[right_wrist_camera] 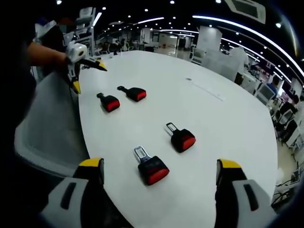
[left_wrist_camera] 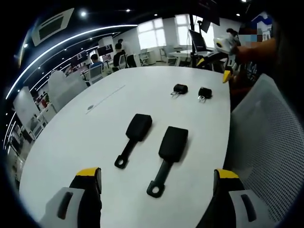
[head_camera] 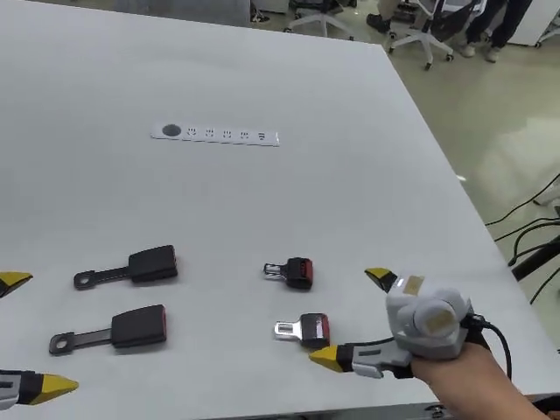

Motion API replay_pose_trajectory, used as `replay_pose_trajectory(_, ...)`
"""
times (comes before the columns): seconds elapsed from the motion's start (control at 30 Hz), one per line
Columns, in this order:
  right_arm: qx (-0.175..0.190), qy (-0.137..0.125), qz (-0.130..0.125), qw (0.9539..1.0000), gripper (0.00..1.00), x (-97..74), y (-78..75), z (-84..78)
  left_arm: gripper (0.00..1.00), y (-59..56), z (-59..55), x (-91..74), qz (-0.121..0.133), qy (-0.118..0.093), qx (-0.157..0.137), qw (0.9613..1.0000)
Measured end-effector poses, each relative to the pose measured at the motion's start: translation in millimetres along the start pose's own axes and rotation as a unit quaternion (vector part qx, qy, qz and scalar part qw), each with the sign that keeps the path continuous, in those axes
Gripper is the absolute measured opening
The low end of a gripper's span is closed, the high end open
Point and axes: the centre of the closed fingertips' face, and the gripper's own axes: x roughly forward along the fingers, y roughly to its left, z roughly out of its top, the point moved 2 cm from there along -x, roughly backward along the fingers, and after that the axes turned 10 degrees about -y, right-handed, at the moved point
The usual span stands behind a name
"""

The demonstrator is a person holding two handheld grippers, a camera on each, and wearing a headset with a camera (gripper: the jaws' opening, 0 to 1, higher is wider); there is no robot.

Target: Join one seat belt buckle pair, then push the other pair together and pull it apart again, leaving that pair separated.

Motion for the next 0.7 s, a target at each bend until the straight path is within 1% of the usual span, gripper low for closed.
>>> replay_pose_trajectory(0.1,0.003,-0.005,-0.006,1.0,1.0,-0.1,-1.0,2.4,1.0,-0.8,0.1,0.4,0.002,0.001,-0.005,1.0)
replay_pose_trajectory(0.13,0.004,-0.01,-0.006,0.9999,0.99,0.1,-1.5,5.2,1.0,-1.0,0.1,0.7,0.003,0.001,-0.006,1.0)
replay_pose_trajectory(0.33,-0.001,-0.022,-0.002,0.9997,0.96,5.5,-2.8,11.5,1.0,-5.4,0.6,2.4,0.003,0.003,-0.01,0.9999)
replay_pose_trajectory(0.43,0.007,-0.018,-0.002,0.9998,0.96,10.3,-1.3,6.7,1.0,-6.2,-1.8,1.9,0.004,0.009,-0.008,0.9999)
replay_pose_trajectory(0.5,0.008,-0.018,-0.002,0.9998,0.96,11.5,1.8,5.2,1.0,-7.6,-2.9,-1.4,0.006,0.012,0.0,0.9999)
replay_pose_trajectory(0.6,0.007,-0.014,-0.003,0.9999,0.96,12.7,3.5,1.4,1.0,-5.4,-2.9,-6.4,0.017,0.008,0.005,0.9998)
replay_pose_trajectory(0.67,0.005,-0.004,-0.003,1.0,0.96,13.8,3.5,-4.6,1.0,-2.8,-6.0,-8.2,0.022,0.007,0.003,0.9997)
replay_pose_trajectory(0.7,0.007,-0.004,-0.004,1.0,0.96,13.9,3.0,-5.4,1.0,-1.6,-8.5,-8.3,0.024,0.007,0.001,0.9997)
